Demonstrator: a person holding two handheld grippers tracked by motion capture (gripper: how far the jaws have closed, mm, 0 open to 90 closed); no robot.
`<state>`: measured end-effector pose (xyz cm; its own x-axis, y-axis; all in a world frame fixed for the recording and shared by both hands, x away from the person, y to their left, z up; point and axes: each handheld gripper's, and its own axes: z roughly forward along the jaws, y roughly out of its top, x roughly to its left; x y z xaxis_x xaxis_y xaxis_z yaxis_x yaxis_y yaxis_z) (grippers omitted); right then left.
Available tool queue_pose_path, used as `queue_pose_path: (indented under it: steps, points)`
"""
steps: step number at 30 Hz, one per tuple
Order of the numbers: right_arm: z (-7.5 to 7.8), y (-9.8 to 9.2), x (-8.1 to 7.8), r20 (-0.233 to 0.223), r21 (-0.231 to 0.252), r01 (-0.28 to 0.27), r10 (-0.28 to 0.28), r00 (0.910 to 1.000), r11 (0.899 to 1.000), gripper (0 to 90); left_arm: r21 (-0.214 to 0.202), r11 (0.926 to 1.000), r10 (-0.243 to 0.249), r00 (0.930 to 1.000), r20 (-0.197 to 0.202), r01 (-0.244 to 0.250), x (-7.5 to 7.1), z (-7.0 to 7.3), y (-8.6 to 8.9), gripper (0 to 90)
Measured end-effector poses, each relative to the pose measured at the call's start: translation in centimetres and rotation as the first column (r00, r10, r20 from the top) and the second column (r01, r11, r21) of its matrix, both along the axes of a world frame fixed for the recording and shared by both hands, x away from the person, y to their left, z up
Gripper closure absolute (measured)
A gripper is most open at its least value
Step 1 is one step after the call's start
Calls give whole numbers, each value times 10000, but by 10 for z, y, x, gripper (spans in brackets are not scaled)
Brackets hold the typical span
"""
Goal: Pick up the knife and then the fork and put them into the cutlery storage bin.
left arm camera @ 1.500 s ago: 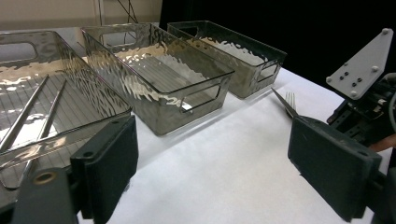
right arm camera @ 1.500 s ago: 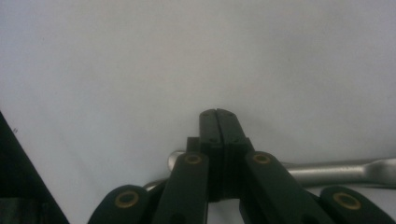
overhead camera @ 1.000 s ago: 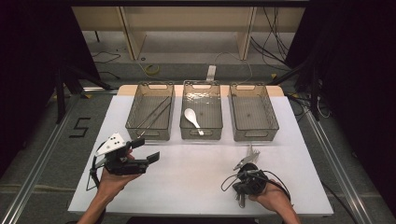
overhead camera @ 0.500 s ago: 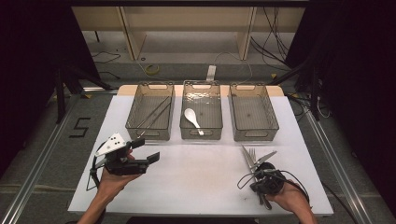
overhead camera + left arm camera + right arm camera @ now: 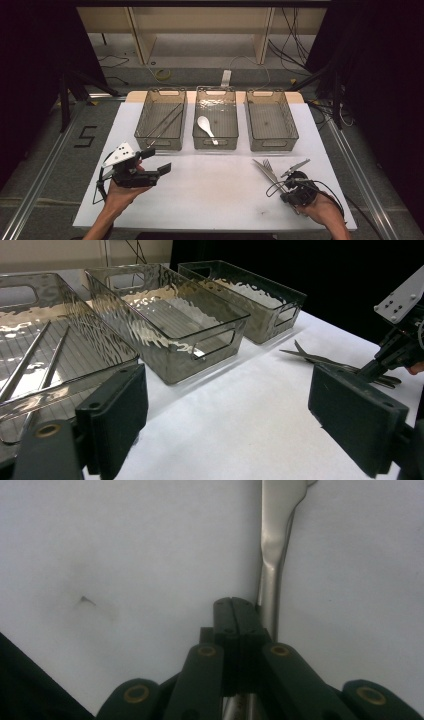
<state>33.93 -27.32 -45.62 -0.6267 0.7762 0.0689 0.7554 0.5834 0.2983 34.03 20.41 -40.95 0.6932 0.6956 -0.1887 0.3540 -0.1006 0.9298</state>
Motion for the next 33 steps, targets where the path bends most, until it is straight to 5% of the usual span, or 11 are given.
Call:
queue_pose_path:
  steps: [13, 16, 21, 27, 33]
  points:
    - [7, -2, -1, 307, -109, 193, -190, 9993, 9998, 885, -5, 10000, 10, 10000, 11, -10, 0, 0, 0, 155]
    - [25, -2, -5, 776, 660, 181, -232, 9967, 9977, 765, -4, 10000, 13, 10000, 5, -13, 0, 0, 0, 155]
    - [42, 0, -5, 1514, 720, 433, -538, 9870, 9965, 554, -5, 10000, 8, 10000, 23, -8, 0, 0, 0, 155]
    - [37, -4, 3, 1545, 597, 989, -1071, 9822, 9933, 411, -59, 10000, 53, 10000, 38, -53, 0, 0, 1, 154]
    - [31, -7, 13, 1264, 326, 1181, -1213, 9845, 9925, 386, -37, 10000, 43, 10000, 48, -43, 0, 0, 1, 155]
